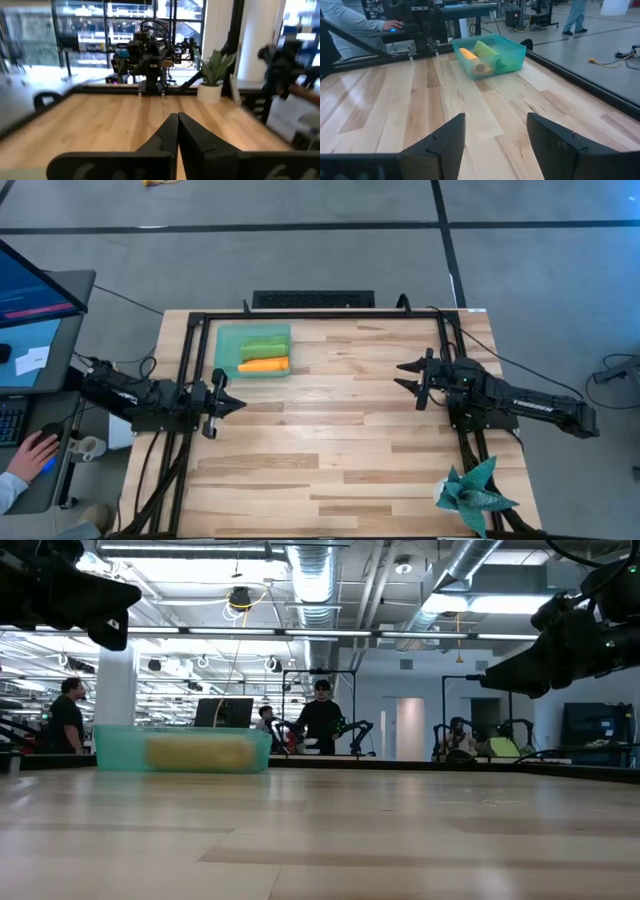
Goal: Roll microfiber towels into tight, uniform cylinder then place into a basket
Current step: Return to Home Position
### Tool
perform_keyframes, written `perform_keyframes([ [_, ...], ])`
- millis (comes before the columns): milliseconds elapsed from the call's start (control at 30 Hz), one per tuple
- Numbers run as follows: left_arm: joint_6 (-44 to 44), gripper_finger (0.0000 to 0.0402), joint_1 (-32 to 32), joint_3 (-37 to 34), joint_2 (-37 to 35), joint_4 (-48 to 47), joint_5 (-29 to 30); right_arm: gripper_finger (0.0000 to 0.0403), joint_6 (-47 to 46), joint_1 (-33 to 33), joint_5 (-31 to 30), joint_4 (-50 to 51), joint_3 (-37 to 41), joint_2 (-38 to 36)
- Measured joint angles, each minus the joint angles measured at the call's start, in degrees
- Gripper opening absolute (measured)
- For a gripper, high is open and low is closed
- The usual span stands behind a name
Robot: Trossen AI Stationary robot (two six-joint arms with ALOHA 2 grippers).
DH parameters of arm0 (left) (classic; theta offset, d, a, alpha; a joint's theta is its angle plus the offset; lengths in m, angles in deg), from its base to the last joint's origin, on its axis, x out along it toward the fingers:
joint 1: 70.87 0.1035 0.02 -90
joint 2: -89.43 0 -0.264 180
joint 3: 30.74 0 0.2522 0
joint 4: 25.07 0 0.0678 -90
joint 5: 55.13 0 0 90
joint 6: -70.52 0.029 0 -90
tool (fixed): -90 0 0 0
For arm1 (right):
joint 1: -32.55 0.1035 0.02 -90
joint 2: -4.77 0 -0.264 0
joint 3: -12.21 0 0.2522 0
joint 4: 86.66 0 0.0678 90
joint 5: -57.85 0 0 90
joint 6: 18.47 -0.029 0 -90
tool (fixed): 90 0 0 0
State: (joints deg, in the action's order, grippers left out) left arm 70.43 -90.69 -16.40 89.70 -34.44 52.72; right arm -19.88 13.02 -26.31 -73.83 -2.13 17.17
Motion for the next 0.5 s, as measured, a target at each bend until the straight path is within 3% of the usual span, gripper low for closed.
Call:
perform_keyframes([
  [233,-9.47,0.0000,0.00,-0.04,0.00,0.00,0.00,0.0233,-0.04,0.00,-0.02,0.02,0.00,0.00],
  [500,-9.64,0.0000,0.00,-0.11,0.00,0.00,0.00,0.0233,-0.07,0.00,-0.11,0.00,0.00,0.00],
])
